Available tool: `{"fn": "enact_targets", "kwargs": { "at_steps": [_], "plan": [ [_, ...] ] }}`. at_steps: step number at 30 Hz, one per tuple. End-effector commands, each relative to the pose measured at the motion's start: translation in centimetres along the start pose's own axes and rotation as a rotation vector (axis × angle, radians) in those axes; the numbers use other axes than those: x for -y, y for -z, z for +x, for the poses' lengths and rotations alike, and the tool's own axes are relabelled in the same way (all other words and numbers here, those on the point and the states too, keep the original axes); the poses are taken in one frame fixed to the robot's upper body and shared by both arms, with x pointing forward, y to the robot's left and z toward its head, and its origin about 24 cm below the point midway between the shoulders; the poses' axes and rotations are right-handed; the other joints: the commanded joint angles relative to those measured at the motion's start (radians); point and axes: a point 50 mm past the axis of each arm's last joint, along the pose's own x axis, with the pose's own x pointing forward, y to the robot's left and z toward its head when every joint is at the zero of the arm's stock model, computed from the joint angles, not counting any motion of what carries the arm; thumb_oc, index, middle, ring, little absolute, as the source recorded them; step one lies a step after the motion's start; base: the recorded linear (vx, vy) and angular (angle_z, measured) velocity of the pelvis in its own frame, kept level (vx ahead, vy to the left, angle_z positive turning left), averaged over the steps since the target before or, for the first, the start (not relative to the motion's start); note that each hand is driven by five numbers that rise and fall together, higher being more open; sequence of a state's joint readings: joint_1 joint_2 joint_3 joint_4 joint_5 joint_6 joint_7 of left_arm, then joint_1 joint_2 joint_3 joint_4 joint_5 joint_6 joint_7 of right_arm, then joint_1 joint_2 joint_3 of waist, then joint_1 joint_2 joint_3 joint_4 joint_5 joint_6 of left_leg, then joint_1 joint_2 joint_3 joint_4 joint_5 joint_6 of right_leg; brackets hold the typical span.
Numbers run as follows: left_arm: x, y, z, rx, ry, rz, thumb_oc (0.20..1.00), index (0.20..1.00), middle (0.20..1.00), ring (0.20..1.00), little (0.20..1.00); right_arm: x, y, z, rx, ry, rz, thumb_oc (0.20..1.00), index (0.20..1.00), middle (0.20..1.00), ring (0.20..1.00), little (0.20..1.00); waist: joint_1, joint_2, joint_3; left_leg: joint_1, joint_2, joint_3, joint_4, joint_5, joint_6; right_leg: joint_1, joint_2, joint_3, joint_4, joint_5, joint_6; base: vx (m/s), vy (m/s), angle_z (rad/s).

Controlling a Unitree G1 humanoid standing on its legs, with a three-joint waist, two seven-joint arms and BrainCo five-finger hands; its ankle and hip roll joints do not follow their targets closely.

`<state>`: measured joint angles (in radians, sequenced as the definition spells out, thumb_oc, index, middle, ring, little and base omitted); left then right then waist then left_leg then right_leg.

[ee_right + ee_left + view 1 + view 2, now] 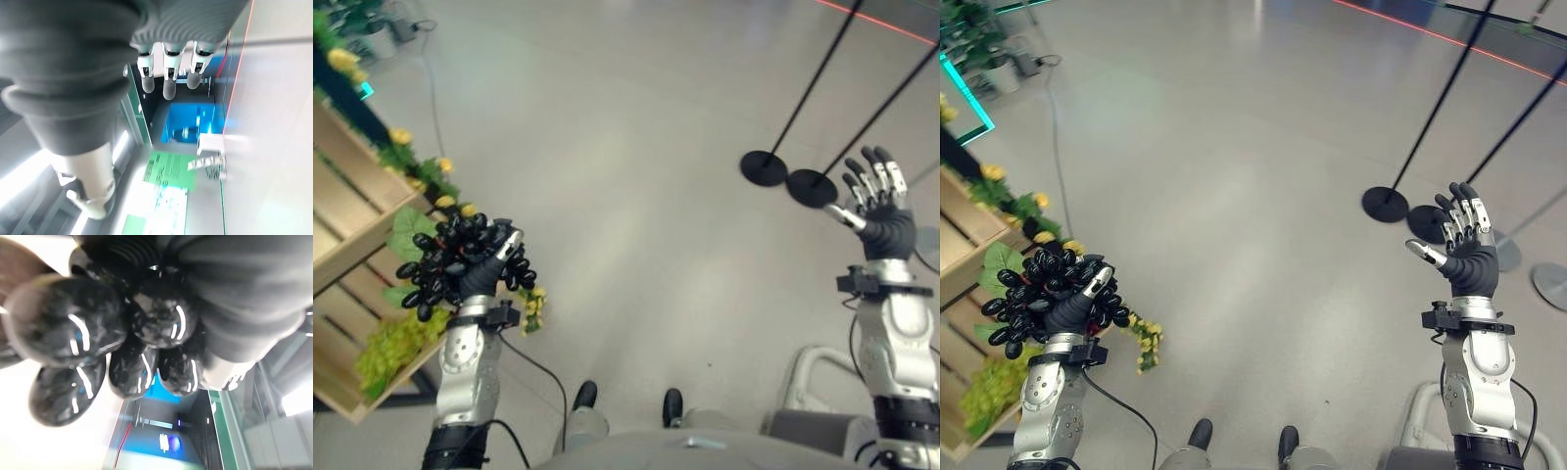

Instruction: Pick up the fruits from the basket on one side to the basket on the other side

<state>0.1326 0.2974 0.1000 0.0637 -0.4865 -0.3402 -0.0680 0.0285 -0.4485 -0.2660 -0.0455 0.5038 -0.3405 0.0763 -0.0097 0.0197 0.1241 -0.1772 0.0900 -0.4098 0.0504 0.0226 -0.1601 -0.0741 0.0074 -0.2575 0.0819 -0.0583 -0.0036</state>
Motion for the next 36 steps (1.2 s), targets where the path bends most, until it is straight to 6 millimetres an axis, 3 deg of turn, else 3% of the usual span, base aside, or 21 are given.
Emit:
{"fn": "enact_targets", "kwargs": {
  "at_steps": [1, 2, 3, 4, 6, 10, 12, 13, 17, 25, 31, 33, 36],
  "plan": [
    [0.5, -4.2, 2.5, 0.218, 0.072, 0.081, 0.2, 0.2, 0.2, 0.2, 0.2, 1.0, -3.2, 1.4, 0.194, 0.056, -0.034, 1.0, 1.0, 1.0, 1.0, 1.0, -0.054, -0.065, 0.014, -0.048, 0.08, 0.387, 0.074, 0.062, 0.013, 0.056, -0.088, -0.044, -0.02, -0.069, 0.072, -0.16, -0.016, 1.04],
    [0.5, -4.3, 2.6, 0.219, 0.072, 0.082, 0.2, 0.2, 0.2, 0.2, 0.2, 1.0, -3.2, 1.5, 0.196, 0.057, -0.034, 1.0, 1.0, 1.0, 1.0, 1.0, -0.053, -0.065, 0.014, -0.051, 0.08, 0.388, 0.073, 0.068, 0.014, 0.053, -0.088, -0.043, -0.022, -0.063, 0.072, -0.16, -0.045, 1.48],
    [0.2, -4.8, 2.6, 0.245, 0.063, 0.108, 0.2, 0.2, 0.2, 0.2, 0.2, 0.9, -2.8, 1.5, 0.185, 0.068, -0.034, 1.0, 1.0, 1.0, 1.0, 1.0, -0.057, -0.079, 0.025, -0.037, 0.121, 0.442, 0.151, 0.031, 0.006, 0.051, -0.109, -0.06, -0.018, -0.051, 0.068, -0.09, -0.016, 1.04],
    [0.2, -4.8, 2.6, 0.246, 0.063, 0.109, 0.2, 0.2, 0.2, 0.2, 0.2, 0.8, -2.8, 1.5, 0.186, 0.068, -0.033, 1.0, 1.0, 1.0, 1.0, 1.0, -0.058, -0.079, 0.026, -0.042, 0.121, 0.441, 0.156, 0.032, 0.007, 0.049, -0.109, -0.06, -0.018, -0.048, 0.068, -0.09, -0.03, 0.6],
    [-0.4, -5.0, 2.3, 0.254, 0.027, 0.117, 0.2, 0.2, 0.2, 0.2, 0.2, 0.6, -2.2, 1.3, 0.161, 0.069, -0.015, 1.0, 1.0, 1.0, 1.0, 1.0, -0.053, -0.091, 0.023, 0.018, 0.122, 0.425, 0.237, -0.024, 0.012, 0.053, -0.116, -0.082, -0.009, -0.049, 0.058, -0.06, -0.001, 0.09],
    [-0.5, -5.0, 2.2, 0.258, 0.011, 0.118, 0.2, 0.2, 0.2, 0.2, 0.2, 0.7, -2.0, 1.2, 0.167, 0.098, 0.013, 1.0, 1.0, 1.0, 1.0, 1.0, -0.064, -0.087, 0.015, 0.076, 0.138, 0.441, 0.201, -0.038, 0.009, 0.058, -0.122, -0.115, -0.002, -0.05, 0.063, -0.01, 0.081, 0.68],
    [-0.8, -4.7, 2.1, 0.246, -0.018, 0.121, 0.2, 0.2, 0.2, 0.2, 0.2, 1.0, -1.8, 1.1, 0.165, 0.125, 0.033, 1.0, 1.0, 1.0, 1.0, 1.0, -0.075, -0.076, 0.002, 0.112, 0.13, 0.491, 0.122, -0.081, 0.018, 0.067, -0.132, -0.133, 0.005, -0.047, 0.077, 0.05, 0.149, 0.5],
    [-0.8, -4.6, 2.2, 0.245, -0.021, 0.119, 0.2, 0.2, 0.2, 0.2, 0.2, 1.2, -1.9, 1.0, 0.164, 0.135, 0.024, 1.0, 1.0, 1.0, 1.0, 1.0, -0.082, -0.073, -0.002, 0.124, 0.127, 0.528, 0.078, -0.072, 0.019, 0.069, -0.14, -0.141, 0.005, -0.04, 0.084, 0.05, 0.219, 0.47],
    [-1.3, -5.0, 2.1, 0.256, -0.04, 0.166, 0.2, 0.2, 0.2, 0.2, 0.2, 1.6, -1.6, 0.9, 0.156, 0.177, 0.018, 1.0, 1.0, 1.0, 1.0, 1.0, -0.079, -0.08, -0.009, 0.133, 0.093, 0.53, 0.047, -0.082, 0.027, 0.065, -0.181, -0.145, 0.007, -0.004, 0.111, 0.04, 0.227, 0.45],
    [-3.4, -4.9, 1.4, 0.226, -0.128, 0.245, 0.2, 0.2, 0.2, 0.2, 0.2, 0.9, -1.3, 1.1, 0.167, 0.212, 0.05, 1.0, 1.0, 1.0, 1.0, 1.0, -0.054, -0.113, -0.003, 0.095, 0.007, 0.536, 0.091, -0.132, 0.089, 0.034, -0.283, -0.127, 0.036, 0.058, 0.162, 0.01, 0.203, 0.04],
    [-5.6, -2.6, 1.0, 0.116, -0.265, 0.28, 0.2, 0.2, 0.2, 0.2, 0.2, 0.1, -0.8, 0.9, 0.152, 0.213, 0.07, 1.0, 1.0, 1.0, 1.0, 1.0, -0.044, -0.122, 0.009, 0.073, -0.029, 0.535, 0.104, -0.138, 0.109, 0.013, -0.32, -0.111, 0.063, 0.083, 0.181, -0.01, 0.106, 0.01],
    [-7.3, -0.9, 0.4, 0.029, -0.379, 0.305, 0.2, 0.2, 0.2, 0.2, 0.2, -0.4, -0.2, 0.7, 0.125, 0.216, 0.086, 1.0, 1.0, 1.0, 1.0, 1.0, -0.046, -0.124, 0.004, 0.08, -0.035, 0.547, 0.087, -0.136, 0.116, 0.009, -0.322, -0.113, 0.054, 0.087, 0.183, 0.01, 0.052, 0.02],
    [-8.5, 0.0, 0.0, -0.022, -0.449, 0.33, 0.2, 0.2, 0.2, 0.2, 0.2, -0.6, 0.1, 0.6, 0.115, 0.209, 0.101, 1.0, 1.0, 1.0, 1.0, 1.0, -0.047, -0.129, 0.004, 0.091, -0.034, 0.558, 0.075, -0.134, 0.117, 0.008, -0.319, -0.11, 0.047, 0.089, 0.183, 0.02, 0.007, -0.09]
  ]
}}
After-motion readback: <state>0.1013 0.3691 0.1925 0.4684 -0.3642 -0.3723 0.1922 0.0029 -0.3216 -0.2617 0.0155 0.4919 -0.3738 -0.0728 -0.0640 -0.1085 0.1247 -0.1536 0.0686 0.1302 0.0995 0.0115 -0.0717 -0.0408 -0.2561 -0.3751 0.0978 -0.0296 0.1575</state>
